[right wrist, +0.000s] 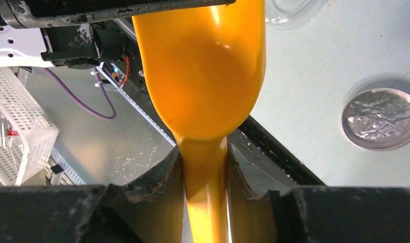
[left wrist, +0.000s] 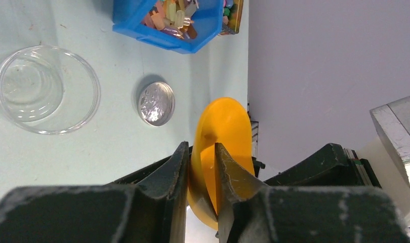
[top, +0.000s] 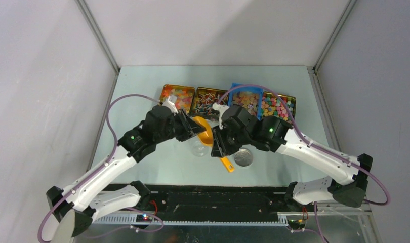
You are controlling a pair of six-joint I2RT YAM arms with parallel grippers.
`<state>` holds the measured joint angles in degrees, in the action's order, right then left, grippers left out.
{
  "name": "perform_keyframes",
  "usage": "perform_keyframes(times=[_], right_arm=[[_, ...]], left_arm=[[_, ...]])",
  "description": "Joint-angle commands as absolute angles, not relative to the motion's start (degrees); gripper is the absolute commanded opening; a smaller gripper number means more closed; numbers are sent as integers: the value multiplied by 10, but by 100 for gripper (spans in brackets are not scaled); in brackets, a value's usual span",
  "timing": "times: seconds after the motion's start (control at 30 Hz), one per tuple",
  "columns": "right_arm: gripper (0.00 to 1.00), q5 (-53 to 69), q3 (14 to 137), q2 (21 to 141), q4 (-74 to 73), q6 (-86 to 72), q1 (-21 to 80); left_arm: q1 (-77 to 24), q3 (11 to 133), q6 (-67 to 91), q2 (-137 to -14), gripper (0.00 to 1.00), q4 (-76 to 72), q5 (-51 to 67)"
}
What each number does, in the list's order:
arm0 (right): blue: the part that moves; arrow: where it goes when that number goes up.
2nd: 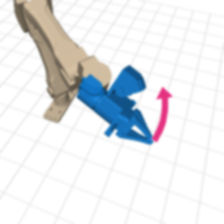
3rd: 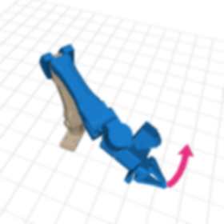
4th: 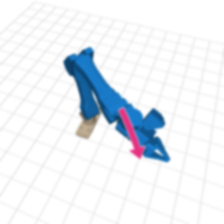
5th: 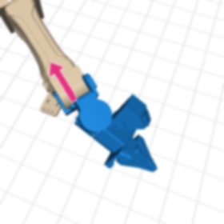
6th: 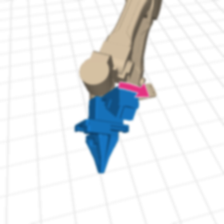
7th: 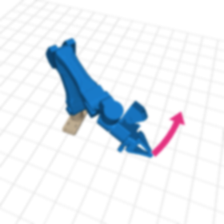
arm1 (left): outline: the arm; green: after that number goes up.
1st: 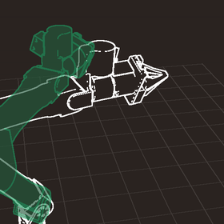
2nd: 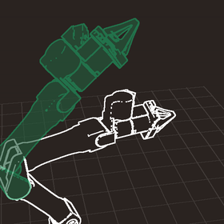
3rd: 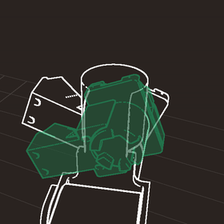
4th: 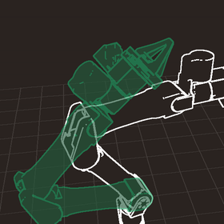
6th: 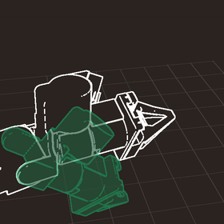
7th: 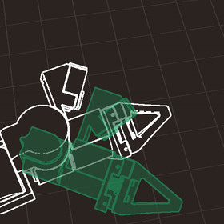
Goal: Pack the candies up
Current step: Pick up the spatula from the center of the board.
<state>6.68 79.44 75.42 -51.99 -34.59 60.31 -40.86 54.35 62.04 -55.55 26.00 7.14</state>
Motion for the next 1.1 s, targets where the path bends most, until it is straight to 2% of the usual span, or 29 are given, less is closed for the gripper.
perform_keyframes(times=[0.0, 0.1, 0.17, 0.23, 0.3, 0.43, 0.67, 0.9, 1.07], right_arm=[[35, 59, 819, 747, -511, -366, 601], [55, 36, 819, 738, -521, -364, 603], [75, 9, 819, 723, -530, -358, 612], [85, -34, 816, 702, -533, -351, 620], [91, -51, 807, 678, -528, -342, 623], [94, -64, 795, 646, -544, -322, 617], [93, -68, 754, 612, -551, -291, 635], [87, -113, 750, 666, -520, -268, 689], [77, -127, 766, 693, -496, -273, 696]], left_arm=[[-409, 531, 625, -533, 0, 283, 26], [-409, 526, 632, -531, 0, 287, 12], [-406, 520, 638, -530, 0, 282, 12], [-403, 518, 640, -532, 0, 279, 15], [-398, 518, 637, -536, 0, 281, 19], [-376, 514, 638, -532, 0, 283, 36], [-335, 500, 657, -511, 0, 261, 83], [-323, 500, 675, -506, 0, 235, 133], [-320, 508, 675, -507, 0, 242, 143]])
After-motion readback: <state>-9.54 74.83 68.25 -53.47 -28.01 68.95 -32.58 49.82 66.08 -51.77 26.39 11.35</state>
